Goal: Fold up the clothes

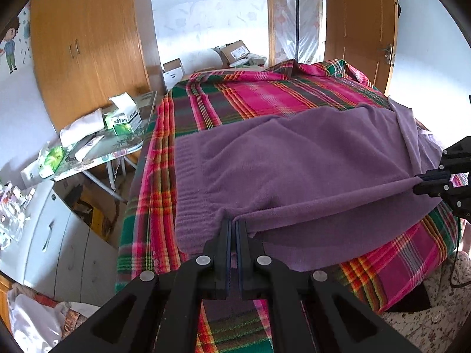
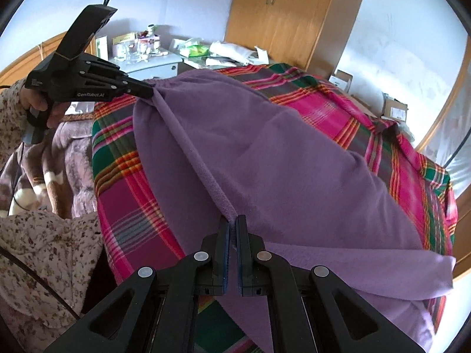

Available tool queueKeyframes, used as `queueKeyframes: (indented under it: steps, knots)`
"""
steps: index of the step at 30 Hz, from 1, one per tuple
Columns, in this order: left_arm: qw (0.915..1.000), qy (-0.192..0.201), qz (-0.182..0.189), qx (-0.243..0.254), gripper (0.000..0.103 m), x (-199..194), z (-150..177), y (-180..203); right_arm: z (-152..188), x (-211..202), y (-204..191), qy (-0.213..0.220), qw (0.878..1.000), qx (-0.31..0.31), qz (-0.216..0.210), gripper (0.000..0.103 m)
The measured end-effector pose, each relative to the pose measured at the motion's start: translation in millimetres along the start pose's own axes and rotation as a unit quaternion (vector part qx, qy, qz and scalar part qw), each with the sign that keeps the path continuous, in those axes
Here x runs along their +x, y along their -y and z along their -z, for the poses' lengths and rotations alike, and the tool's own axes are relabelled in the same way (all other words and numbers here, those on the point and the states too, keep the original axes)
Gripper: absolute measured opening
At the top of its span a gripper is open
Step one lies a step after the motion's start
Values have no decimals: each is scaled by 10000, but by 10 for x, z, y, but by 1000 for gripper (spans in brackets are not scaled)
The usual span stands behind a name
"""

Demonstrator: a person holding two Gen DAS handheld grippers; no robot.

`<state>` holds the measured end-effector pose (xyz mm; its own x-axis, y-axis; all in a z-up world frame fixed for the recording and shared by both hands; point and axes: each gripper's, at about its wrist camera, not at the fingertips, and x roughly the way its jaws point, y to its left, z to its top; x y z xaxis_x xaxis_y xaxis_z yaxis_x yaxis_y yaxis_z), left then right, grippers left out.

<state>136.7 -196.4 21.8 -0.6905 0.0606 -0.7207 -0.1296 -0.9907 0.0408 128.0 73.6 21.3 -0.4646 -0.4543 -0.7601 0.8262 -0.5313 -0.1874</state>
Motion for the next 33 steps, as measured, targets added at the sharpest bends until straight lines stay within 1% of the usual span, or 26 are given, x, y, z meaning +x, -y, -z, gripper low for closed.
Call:
queueKeyframes:
  steps: [5,9,12,14,15,17,20,23,25,26,29,33]
  knots:
    - [9996,49,181,-214,4,-60,77,-46,38,-13,15,-2,9998,160,-111,7]
    - [9979,144,353,-518,5,-175,114,-118,48,-43,61,-10,9989,368,-300,9]
    - [9959,196,413,-778,5,-267,125,-157,60,-35,69,-95,9971,494,-562,9]
    - [9949,298,461,-848,5,-339,116,-144,73,-25,44,-163,9948,535,-847,8]
    - [9944,362,492,-860,5,-378,93,-126,76,-22,29,-180,9944,526,-904,8]
    - [9933,500,554,-882,5,-440,35,-85,77,-23,-9,-186,9950,457,-872,8]
    - [9904,628,827,-910,5,-426,-89,-16,63,-77,47,-86,9948,571,-845,8]
    - [9891,589,1051,-850,5,-340,-188,100,91,-227,214,196,9926,887,-808,9]
    - [9874,493,1293,-765,5,-241,-230,228,153,-311,374,339,9901,1205,-642,10]
    - [9866,447,1383,-736,5,-205,-241,279,198,-342,461,391,9877,1407,-555,10]
    - [9829,321,1723,-568,5,-82,-284,530,383,-441,748,566,9757,2095,-289,11]
    - [9751,315,2164,-356,5,31,-369,847,682,-619,1154,770,9527,2930,264,12]
